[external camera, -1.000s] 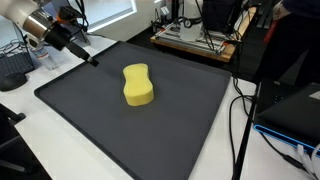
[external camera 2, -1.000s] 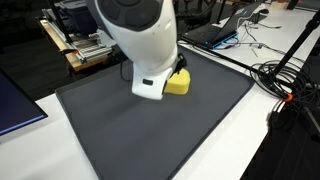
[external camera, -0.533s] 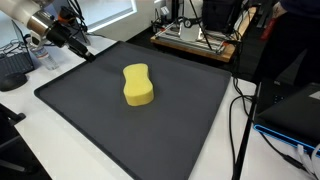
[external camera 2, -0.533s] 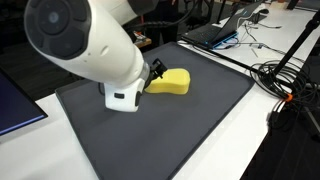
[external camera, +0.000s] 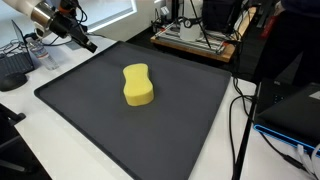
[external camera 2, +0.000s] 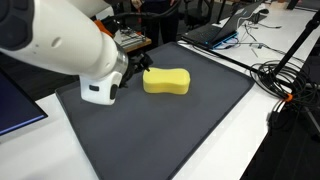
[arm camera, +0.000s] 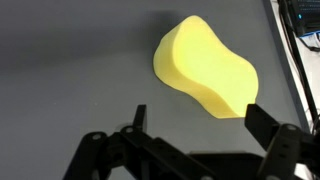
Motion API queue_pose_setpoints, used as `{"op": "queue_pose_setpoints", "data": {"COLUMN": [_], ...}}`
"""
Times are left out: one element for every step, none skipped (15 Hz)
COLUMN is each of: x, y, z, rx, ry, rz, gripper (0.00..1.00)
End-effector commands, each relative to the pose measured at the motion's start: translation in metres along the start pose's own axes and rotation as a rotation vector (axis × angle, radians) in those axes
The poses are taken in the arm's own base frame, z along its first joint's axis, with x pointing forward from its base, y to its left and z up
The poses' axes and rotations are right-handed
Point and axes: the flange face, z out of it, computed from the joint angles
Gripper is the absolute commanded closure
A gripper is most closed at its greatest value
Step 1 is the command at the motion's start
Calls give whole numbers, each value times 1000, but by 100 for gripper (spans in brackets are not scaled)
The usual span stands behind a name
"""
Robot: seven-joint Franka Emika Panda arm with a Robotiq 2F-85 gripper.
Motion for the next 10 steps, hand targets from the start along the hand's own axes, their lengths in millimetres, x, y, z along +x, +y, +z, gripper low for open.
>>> {"op": "queue_pose_setpoints", "data": {"x": [-31, -36, -40, -42, -45, -47, -52, -55, -60, -65], "y": [4, 7, 10, 13, 17, 22, 25, 30, 34, 39], "z": [-3, -4, -5, -5, -4, -2, 1, 3, 8, 13], "rx": [46, 56, 63, 70, 76, 85, 100, 106, 116, 128], "ry": [3, 23, 49, 81, 106, 134, 156, 180, 194, 209], "rz": [45, 60, 66, 77, 85, 92, 95, 109, 119, 137], "gripper": [0, 0, 0, 0, 0, 0, 0, 0, 0, 0]}}
